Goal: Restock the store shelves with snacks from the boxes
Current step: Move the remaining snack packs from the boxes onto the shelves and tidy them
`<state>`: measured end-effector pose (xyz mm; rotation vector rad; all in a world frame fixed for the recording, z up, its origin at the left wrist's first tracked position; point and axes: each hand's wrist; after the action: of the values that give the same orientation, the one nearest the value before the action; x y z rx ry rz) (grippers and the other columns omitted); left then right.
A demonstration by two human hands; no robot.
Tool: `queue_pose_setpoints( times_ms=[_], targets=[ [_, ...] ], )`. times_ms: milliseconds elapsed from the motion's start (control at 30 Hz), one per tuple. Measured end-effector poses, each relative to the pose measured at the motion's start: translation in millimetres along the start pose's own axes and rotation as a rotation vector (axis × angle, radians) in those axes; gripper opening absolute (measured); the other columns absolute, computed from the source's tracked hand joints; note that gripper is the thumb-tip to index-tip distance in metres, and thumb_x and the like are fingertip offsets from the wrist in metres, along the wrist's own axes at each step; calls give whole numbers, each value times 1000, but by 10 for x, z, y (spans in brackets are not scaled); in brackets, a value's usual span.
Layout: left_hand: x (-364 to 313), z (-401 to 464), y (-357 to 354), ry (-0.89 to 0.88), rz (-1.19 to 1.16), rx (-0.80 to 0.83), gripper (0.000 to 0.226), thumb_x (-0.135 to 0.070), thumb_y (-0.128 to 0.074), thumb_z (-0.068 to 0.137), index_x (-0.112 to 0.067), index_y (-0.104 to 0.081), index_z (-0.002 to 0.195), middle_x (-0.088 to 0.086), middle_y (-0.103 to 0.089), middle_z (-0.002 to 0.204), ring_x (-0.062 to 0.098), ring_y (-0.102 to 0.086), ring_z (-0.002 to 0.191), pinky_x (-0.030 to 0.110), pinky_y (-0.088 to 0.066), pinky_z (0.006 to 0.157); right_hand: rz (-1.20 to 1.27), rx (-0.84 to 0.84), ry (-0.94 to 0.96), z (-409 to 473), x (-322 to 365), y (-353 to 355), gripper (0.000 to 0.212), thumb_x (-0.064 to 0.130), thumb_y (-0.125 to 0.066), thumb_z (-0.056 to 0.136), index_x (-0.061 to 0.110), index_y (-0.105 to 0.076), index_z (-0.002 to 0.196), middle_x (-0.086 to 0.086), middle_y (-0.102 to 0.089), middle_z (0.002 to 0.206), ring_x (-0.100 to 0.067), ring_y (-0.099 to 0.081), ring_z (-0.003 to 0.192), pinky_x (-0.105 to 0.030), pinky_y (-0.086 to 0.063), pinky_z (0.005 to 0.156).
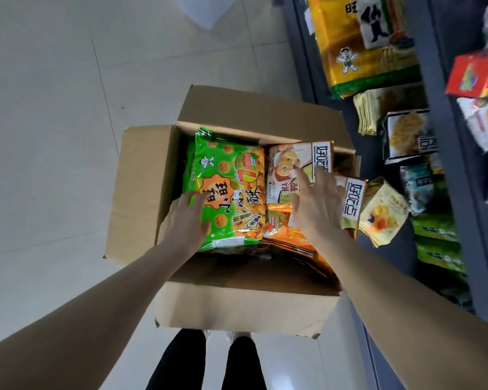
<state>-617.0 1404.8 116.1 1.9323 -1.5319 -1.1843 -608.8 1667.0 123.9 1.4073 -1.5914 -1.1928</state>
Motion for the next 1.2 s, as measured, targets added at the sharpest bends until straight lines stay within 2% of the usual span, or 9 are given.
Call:
queue_pose_setpoints(
  times_ms=[133,300,400,500,700,933,1033,1100,1200],
  targets=[
    [-28,181,-62,-11,44,-21,68,-25,-74,87,-23,-42,147,10,-38,148,32,-45,131,42,-50,94,98,108,-210,243,-86,-127,75,42,-60,96,24,-18,155,-22,-21,156,-42,-41,134,-57,-47,97],
    [-57,277,-114,-7,92,-1,72,-28,-76,85,-22,-40,147,13,-37,146,33,-49,126,45,-52,92,402,125,-436,365,-151,-203,112,46,-77,83,22,3,158,-21,-32,150,-42,-42,132,-54,-45,101],
    [-99,287,-102,1,123,30,73,-30,-75,86,-21,-38,148,15,-35,147,34,-47,127,46,-51,95,624,149,-603,448,-221,-195,114,44,-86,73,15,-14,156,-16,-47,143,-37,-40,136,-49,-38,108],
    [-174,302,-39,5,189,40,70,-32,-73,87,-21,-39,147,15,-38,146,35,-43,130,47,-46,99,773,166,-697,450,-270,-164,79,50,-87,67,15,-51,129,-7,-63,125,-32,-57,120,-47,-49,99],
    [-601,363,147,-162,169,70,73,-31,-68,91,-19,-31,153,12,-36,152,33,-36,139,43,-37,110,996,188,-468,241,-340,68,39,44,-67,91,31,-58,126,0,-63,124,-22,-63,111,-44,-52,96],
    [-1222,592,413,-454,136,-74,111,-25,-84,75,-19,-8,157,13,-21,161,32,-23,147,49,-33,116,1098,267,-304,21,-645,205,57,50,-71,77,50,-51,130,4,-58,133,-18,-60,119,-45,-53,98],
    [-1494,673,491,-711,317,-165,122,-29,-91,62,-16,-15,156,18,-23,159,38,-23,147,52,-25,119,1011,241,-134,-42,-677,284,58,29,-76,85,30,-53,140,0,-52,136,-15,-51,123,-28,-42,98],
    [-1639,686,501,-860,477,-163,111,-30,-90,59,-15,-31,152,17,-39,152,37,-34,141,51,-24,119,939,197,-58,-76,-624,335,60,22,-75,87,17,-52,142,-3,-50,133,-15,-48,121,-22,-35,95],
    [-1716,613,469,-862,621,-69,69,-26,-85,71,-14,-56,133,10,-63,121,31,-59,112,45,-50,98,910,191,15,-124,-587,380,61,23,-77,84,18,-54,140,-5,-52,134,-18,-51,122,-26,-40,97]
  ],
)
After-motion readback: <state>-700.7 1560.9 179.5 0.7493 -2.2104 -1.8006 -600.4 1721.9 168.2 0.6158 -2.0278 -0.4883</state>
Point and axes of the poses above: each hand's wrist, its own z-axis towards the middle knuckle, its own y-axis out of the back of the hand, x = y × z
